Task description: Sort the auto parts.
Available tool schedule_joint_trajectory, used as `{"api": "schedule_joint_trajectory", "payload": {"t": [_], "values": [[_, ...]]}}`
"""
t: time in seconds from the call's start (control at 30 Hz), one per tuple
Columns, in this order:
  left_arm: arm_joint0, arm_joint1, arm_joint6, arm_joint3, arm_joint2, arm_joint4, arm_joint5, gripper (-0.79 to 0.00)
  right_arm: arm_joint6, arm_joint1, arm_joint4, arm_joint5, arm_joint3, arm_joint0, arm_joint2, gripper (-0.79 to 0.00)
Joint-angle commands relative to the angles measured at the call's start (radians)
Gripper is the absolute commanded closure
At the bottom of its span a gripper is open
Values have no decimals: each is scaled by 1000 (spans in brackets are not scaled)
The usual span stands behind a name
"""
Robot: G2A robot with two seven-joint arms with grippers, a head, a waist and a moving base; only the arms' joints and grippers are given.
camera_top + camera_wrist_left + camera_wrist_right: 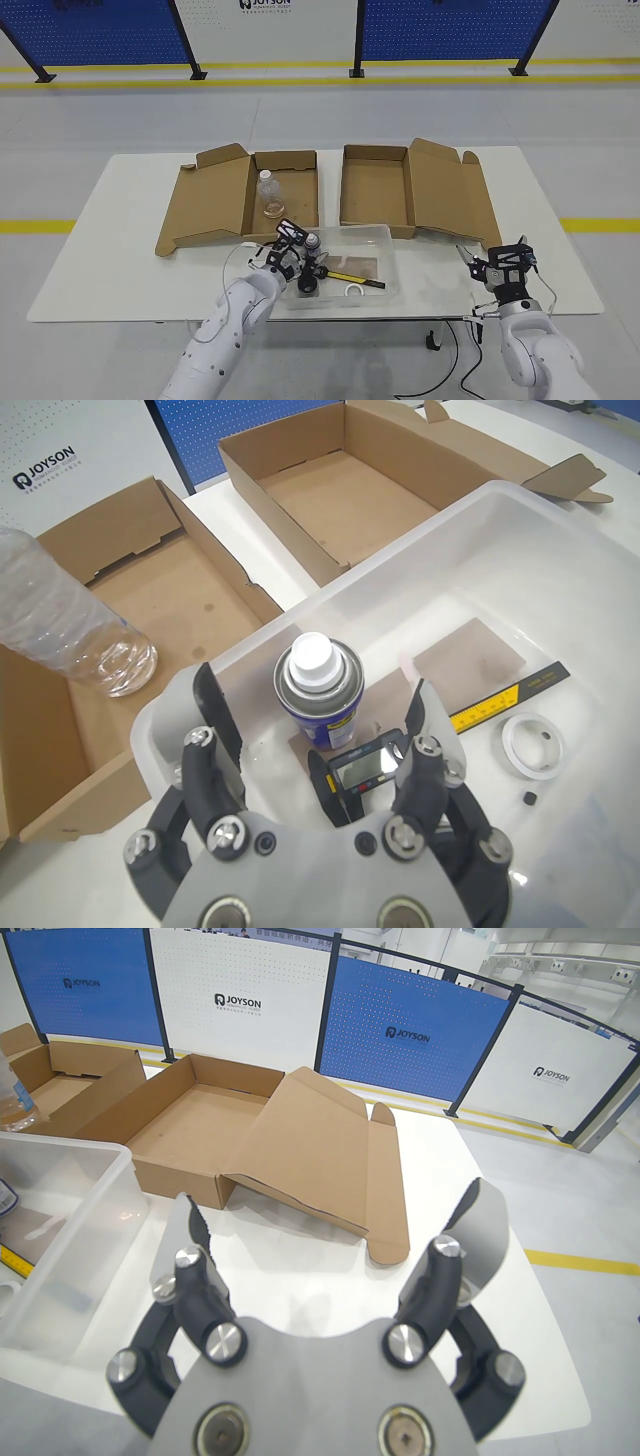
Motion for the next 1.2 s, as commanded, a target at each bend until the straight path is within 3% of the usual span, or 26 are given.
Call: {"api": "schedule_joint_trajectory", "payload": {"t": [0.0,0.2,0.67,0.8,0.9,1.17], "values": [[-9,-2,2,8,11,1,4,-696,0,0,0,0,0,0,0,-785],[-28,-8,6,26,35,0,9,-686,0,0,0,0,0,0,0,-785],[-40,-11,35,72,60,9,-1,-545,0,0,0,0,0,0,0,-785],[-40,-11,38,76,62,4,4,-336,0,0,0,0,0,0,0,-785],[-40,-12,41,76,64,2,8,0,0,0,0,0,0,0,0,-785],[-38,-12,51,59,69,8,10,0,0,0,0,0,0,0,0,-785]]}}
